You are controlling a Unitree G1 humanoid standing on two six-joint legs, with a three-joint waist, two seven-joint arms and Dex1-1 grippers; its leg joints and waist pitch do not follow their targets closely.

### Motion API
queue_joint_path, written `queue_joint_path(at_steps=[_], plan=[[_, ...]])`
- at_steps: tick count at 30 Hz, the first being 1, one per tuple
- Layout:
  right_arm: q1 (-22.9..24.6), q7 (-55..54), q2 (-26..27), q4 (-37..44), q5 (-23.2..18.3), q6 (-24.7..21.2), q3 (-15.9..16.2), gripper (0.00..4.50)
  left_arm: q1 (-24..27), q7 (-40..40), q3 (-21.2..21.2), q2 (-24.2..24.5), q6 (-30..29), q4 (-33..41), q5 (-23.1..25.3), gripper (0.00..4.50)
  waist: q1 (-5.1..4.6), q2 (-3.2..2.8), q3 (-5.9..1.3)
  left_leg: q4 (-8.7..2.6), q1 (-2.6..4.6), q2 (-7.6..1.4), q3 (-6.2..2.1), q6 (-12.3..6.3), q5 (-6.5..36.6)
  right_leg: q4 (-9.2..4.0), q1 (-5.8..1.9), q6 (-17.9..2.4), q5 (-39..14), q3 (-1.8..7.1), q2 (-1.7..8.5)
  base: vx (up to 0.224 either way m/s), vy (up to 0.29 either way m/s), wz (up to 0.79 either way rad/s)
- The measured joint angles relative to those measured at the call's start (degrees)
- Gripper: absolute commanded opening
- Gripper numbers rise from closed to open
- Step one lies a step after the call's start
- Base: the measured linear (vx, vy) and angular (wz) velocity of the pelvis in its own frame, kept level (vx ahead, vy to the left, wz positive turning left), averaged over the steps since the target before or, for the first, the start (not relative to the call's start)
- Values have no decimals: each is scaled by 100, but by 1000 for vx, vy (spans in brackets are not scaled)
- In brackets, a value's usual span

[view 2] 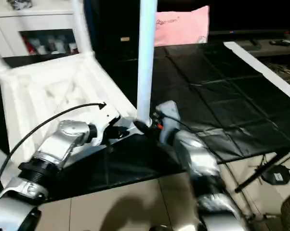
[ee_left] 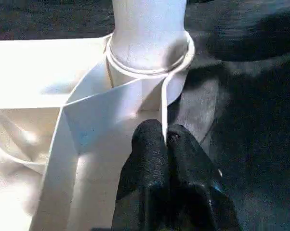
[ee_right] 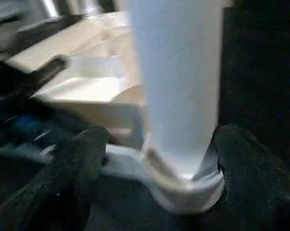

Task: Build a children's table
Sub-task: Rotate leg to tighten

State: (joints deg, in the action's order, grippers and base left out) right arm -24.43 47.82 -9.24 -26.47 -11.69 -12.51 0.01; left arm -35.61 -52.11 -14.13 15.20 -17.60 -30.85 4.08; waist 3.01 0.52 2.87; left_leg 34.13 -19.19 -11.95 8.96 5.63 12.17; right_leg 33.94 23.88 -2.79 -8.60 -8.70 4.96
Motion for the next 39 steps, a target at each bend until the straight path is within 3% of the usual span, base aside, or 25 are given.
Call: queue_joint_path(at_steps=[5, 9, 12, 14, 17, 23, 39], plan=[[225, 657, -494, 405, -176, -54, 76, 429, 60, -957, -152, 463, 592, -40, -117, 0, 64, -30, 17, -1, -4, 2, -2, 6, 4, -6, -2, 0, 0, -1, 0, 0, 0, 0], [224, 726, -447, 524, -184, -48, 63, 429, 93, -1129, -184, 487, 702, -38, -152, 0, 192, -32, 16, -1, -7, 1, 2, 9, 5, -6, -9, 0, 0, 8, 3, 0, 0, 0], [224, 775, -456, 534, -197, -43, 112, 429, 93, -1192, -220, 464, 758, -29, -156, 0, 218, -38, 15, 0, 1, 1, 8, 10, 5, -5, -8, 4, -2, 11, 13, 0, 0, 0], [208, 1417, -914, 566, -159, 150, 434, 429, 92, -1746, -366, 721, 822, 79, -236, 0, 221, -29, 17, 0, -26, 3, 15, 1, 7, 1, -3, -3, -1, 13, 18, 0, 0, 0], [17, 2321, -1398, 550, -111, 321, 639, 429, 106, -2445, -486, 999, 935, 122, -332, 0, 264, -31, 17, 0, -32, -1, 20, -9, 4, 12, -1, -6, -11, 9, 20, 0, 0, 0], [-476, 2910, -1223, -159, 88, 605, 1119, 376, 77, -2860, -727, 912, 1104, 212, -340, 0, 376, -32, 16, 11, -28, -10, 55, -6, 3, 16, -5, -6, -11, 23, 33, 0, 0, 0], [-860, 3623, -1198, -942, 211, 951, 1418, 259, 6, -2965, -804, 940, 1189, 123, -369, 0, 358, -31, 15, 40, -77, -28, 79, -17, -5, 43, 2, 4, -16, 49, 32, 0, 0, 0]])
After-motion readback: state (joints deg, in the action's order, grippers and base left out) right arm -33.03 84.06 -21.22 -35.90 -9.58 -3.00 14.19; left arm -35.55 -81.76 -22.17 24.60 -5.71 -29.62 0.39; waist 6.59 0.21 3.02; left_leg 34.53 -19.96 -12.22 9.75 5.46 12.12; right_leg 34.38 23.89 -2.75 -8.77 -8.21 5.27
